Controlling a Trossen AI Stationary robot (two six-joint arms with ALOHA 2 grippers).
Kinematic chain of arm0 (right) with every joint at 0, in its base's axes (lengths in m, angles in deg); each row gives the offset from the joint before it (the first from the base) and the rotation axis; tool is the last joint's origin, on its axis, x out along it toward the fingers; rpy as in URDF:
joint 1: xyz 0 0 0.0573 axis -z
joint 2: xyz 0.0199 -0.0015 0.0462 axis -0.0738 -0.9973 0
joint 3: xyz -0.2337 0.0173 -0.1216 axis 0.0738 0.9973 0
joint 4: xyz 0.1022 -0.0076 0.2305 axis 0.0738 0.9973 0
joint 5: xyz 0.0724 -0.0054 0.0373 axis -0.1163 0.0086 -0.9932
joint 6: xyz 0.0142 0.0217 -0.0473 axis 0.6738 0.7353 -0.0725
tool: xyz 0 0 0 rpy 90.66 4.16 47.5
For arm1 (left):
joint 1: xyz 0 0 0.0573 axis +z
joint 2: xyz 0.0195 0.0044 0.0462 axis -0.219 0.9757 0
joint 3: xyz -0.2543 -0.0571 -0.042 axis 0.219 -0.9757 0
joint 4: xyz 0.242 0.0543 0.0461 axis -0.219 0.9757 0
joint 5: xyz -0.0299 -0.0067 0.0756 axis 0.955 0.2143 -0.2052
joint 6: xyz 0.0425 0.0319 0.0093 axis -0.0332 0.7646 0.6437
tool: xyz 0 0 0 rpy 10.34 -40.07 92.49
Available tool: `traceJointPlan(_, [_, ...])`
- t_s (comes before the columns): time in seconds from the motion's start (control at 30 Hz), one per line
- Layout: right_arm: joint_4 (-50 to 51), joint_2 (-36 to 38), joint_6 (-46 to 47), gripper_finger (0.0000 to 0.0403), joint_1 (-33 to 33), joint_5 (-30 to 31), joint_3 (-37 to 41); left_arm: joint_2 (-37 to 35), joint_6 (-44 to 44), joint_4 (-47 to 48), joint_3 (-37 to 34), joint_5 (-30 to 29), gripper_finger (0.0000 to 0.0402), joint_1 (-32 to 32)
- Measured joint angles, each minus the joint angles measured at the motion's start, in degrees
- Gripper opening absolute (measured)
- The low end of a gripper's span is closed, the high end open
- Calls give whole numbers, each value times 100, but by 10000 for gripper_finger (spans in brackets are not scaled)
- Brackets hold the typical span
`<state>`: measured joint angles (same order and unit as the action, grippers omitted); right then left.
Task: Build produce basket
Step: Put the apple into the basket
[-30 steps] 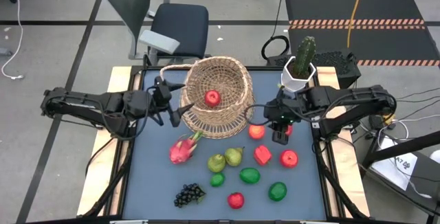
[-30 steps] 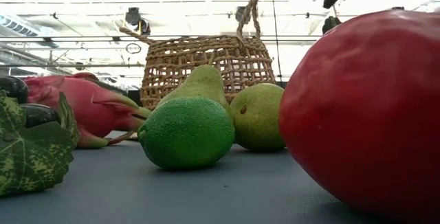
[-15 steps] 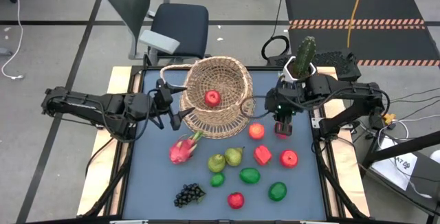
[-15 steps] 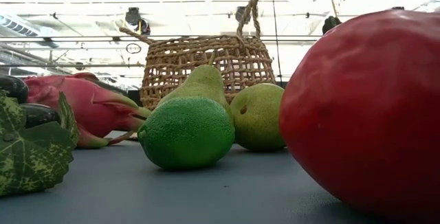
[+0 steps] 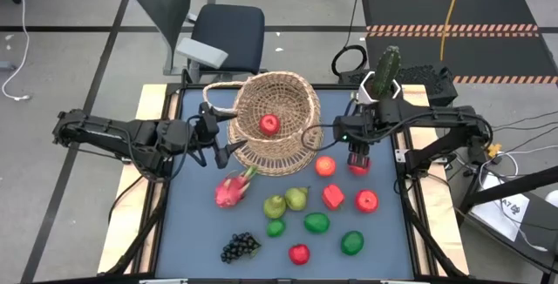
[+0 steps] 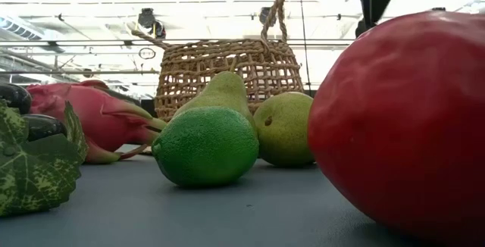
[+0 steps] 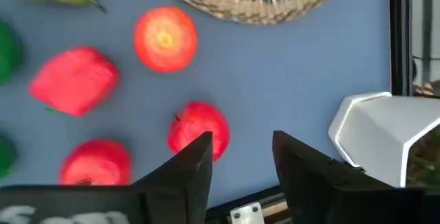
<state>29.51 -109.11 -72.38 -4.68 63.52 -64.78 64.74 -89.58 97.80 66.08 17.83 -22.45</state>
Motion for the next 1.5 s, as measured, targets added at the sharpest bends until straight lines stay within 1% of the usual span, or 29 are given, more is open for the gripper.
traceJointPlan(0.17, [-285,149,-118,198,-2,0,851,0,43,2,0,2,390,-2])
traceJointPlan(0.27, [-655,277,-497,223,0,13,1372,0,58,4,0,2,390,-2])
traceJointPlan(0.4, [-1611,433,-1029,243,0,-111,2068,0,76,4,0,2,390,-2])
traceJointPlan(0.47, [-2145,465,-1138,249,0,-301,2344,0,67,4,0,3,390,0])
traceJointPlan(0.53, [-2574,465,-1106,253,-2,-322,2559,0,63,4,0,4,390,0])
traceJointPlan(0.73, [-3507,465,-624,282,-4,-501,2934,0,41,4,0,5,390,3])
traceJointPlan(0.8, [-3691,469,-408,295,-31,-630,3028,0,25,4,0,7,390,3])
traceJointPlan(1.1, [-4337,467,289,334,-293,-659,3436,0,26,4,2,7,390,3])
traceJointPlan(1.17, [-4612,467,410,340,-332,-770,3524,0,30,4,2,7,390,3])
traceJointPlan(1.3, [-5027,467,495,351,-409,-767,3667,0,42,4,2,7,390,3])
traceJointPlan(1.5, [-5569,467,582,356,-455,-583,3968,0,43,17,2,7,390,3])
